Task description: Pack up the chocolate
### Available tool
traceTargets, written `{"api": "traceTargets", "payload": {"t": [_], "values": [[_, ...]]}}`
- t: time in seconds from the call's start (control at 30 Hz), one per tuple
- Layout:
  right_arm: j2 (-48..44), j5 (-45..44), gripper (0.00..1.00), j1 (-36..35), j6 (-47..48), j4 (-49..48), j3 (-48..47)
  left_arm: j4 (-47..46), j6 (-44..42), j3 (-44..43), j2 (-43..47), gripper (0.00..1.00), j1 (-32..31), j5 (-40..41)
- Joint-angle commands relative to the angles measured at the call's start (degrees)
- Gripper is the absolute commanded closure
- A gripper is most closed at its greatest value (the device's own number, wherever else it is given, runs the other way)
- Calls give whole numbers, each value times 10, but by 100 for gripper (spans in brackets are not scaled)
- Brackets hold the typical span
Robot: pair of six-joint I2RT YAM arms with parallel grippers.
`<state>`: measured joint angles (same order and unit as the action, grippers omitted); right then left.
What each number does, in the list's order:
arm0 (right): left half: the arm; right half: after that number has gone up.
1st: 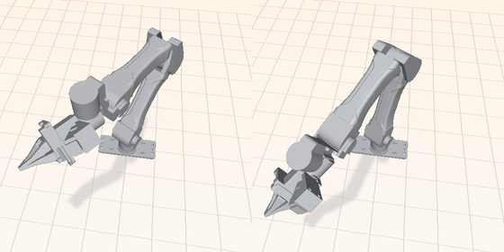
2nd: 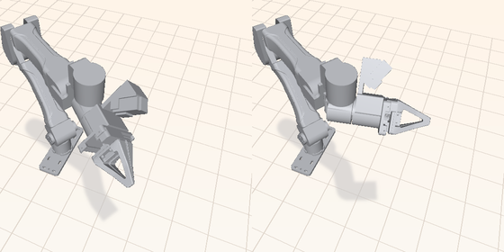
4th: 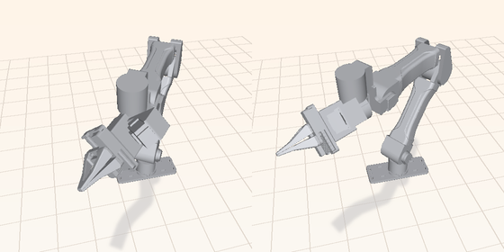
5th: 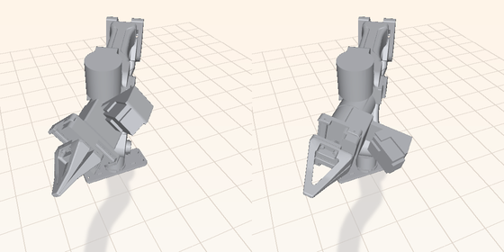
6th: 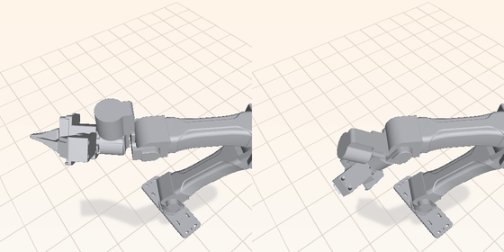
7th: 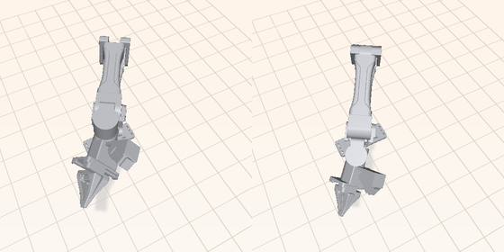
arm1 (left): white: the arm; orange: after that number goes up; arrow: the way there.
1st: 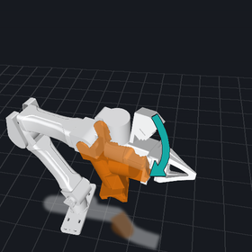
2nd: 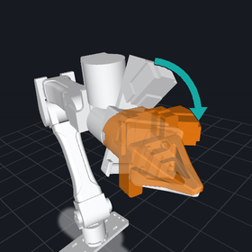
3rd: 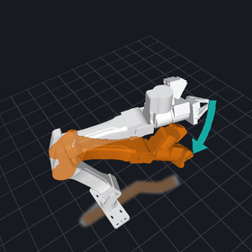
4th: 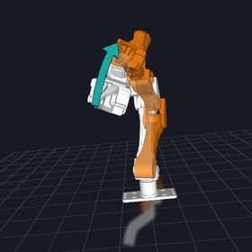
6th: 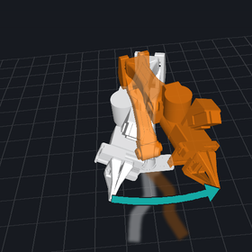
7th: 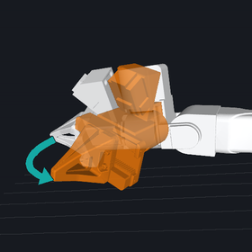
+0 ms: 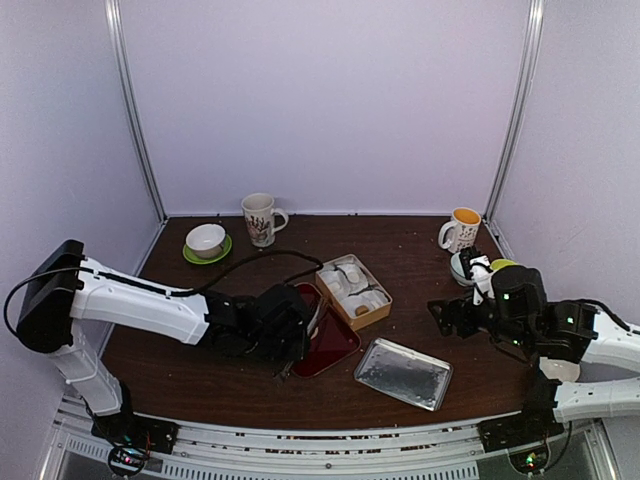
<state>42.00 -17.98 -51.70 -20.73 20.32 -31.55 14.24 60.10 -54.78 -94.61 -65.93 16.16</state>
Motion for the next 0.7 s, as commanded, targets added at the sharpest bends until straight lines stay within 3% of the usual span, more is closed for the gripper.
{"api": "traceTargets", "payload": {"t": [0.0,0.43,0.67], "values": [[5,2,9,3,6,-4,-16,-57,26,14,-15,53,5,-24],[17,16,9,4,-1,-2,-12,-38,6,36,35,17,6,15],[37,29,9,3,-4,-8,-16,1,28,99,109,22,34,21]]}}
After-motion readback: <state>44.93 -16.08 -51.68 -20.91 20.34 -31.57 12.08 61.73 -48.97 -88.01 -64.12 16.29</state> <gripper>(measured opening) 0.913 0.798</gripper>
